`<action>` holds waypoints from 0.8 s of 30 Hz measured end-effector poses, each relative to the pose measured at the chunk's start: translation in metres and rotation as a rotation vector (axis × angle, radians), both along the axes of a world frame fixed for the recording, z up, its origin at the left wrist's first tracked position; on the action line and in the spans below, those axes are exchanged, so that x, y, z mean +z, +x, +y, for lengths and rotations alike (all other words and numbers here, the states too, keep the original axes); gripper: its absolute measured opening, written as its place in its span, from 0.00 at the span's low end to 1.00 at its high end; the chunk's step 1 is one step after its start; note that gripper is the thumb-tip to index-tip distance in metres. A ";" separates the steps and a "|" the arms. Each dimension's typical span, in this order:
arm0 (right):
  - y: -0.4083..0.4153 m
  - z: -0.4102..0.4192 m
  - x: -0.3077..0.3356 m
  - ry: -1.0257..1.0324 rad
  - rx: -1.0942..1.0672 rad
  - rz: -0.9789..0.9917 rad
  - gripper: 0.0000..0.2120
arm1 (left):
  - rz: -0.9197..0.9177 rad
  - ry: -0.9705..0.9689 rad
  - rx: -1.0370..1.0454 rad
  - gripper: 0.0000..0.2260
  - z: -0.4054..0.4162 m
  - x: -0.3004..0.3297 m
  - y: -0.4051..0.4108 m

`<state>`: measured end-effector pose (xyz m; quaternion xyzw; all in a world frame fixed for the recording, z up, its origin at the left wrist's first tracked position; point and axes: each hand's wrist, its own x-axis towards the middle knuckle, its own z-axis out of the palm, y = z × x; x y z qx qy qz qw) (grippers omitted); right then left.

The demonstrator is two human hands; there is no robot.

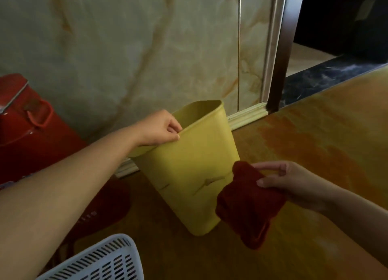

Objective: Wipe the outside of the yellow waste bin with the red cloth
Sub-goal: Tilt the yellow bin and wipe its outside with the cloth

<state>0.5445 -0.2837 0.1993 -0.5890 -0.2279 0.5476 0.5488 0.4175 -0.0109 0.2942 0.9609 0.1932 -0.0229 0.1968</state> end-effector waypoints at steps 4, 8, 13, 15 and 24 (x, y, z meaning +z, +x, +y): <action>0.014 -0.005 0.036 0.078 -0.182 -0.158 0.18 | -0.017 -0.173 0.150 0.09 0.017 -0.001 -0.011; 0.012 0.042 0.075 0.126 -0.308 -0.654 0.15 | -0.010 -0.259 0.262 0.07 0.036 -0.001 -0.022; -0.037 0.152 0.069 0.229 -0.314 -1.066 0.14 | 0.010 -0.338 0.349 0.09 0.053 -0.001 -0.031; -0.061 0.182 0.038 0.297 -0.213 -1.078 0.14 | -0.001 -0.345 0.379 0.11 0.062 -0.003 -0.034; -0.063 0.246 -0.046 0.321 -0.262 -1.467 0.34 | -0.012 -0.452 0.386 0.11 0.094 -0.010 -0.042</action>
